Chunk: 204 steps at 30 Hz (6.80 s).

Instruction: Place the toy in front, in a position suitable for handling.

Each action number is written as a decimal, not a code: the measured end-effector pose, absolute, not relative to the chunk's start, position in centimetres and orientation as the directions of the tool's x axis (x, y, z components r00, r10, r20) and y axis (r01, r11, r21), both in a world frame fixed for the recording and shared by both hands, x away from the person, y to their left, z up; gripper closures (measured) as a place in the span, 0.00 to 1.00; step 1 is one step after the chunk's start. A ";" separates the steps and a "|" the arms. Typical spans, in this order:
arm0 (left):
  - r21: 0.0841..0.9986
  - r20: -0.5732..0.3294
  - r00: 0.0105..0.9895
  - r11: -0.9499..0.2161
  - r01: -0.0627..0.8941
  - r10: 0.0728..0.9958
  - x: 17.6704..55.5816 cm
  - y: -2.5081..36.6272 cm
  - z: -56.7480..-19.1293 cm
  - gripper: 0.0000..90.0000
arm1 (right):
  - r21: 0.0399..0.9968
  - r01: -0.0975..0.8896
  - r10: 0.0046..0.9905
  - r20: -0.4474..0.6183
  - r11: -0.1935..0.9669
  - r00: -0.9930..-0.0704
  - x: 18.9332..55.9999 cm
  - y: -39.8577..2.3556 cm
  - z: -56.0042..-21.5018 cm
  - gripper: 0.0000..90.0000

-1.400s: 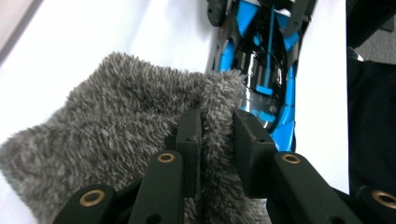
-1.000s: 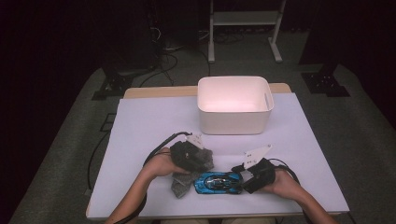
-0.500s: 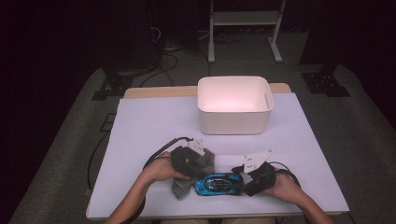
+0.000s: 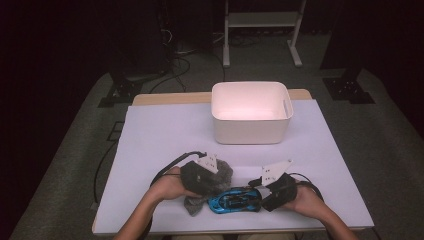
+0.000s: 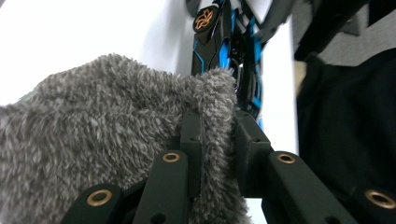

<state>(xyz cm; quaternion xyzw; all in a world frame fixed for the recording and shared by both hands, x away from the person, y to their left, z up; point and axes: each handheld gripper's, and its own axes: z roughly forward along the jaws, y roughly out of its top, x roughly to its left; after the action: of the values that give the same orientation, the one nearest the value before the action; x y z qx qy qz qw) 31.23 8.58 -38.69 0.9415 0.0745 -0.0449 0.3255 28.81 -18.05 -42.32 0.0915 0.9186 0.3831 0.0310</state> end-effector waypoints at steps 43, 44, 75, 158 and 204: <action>0.633 -0.107 0.990 -0.761 0.140 0.093 32.3 7.7 -37.4 0.84 | 0.742 0.179 0.200 0.061 0.646 -0.978 30.4 -17.9 -44.1 0.58; 0.630 -0.099 0.991 -0.765 0.131 0.089 32.3 7.6 -37.3 0.82 | 0.744 0.185 0.199 0.072 0.642 -0.977 30.4 -18.0 -44.1 0.61; 0.554 -0.098 0.992 -0.824 0.119 0.077 32.3 4.4 -36.9 0.91 | 0.750 0.184 0.208 0.063 0.636 -0.976 30.3 -18.1 -44.2 0.63; 0.501 -0.091 0.989 -0.864 -0.052 -0.113 32.0 -2.0 -36.6 0.90 | 0.759 0.188 0.214 0.065 0.623 -0.975 30.1 -18.3 -44.0 0.63; 0.546 -0.128 0.985 -0.821 0.168 0.117 34.2 7.5 -37.0 0.88 | 0.734 0.248 0.233 0.125 0.632 -0.964 32.1 -17.6 -43.1 0.32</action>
<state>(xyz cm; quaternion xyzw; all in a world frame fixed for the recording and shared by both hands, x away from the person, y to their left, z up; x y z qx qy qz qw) 34.23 7.50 -37.00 0.9531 0.0747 -0.0443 0.2899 32.15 -17.63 -43.11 0.1332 0.9032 0.4078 -0.0093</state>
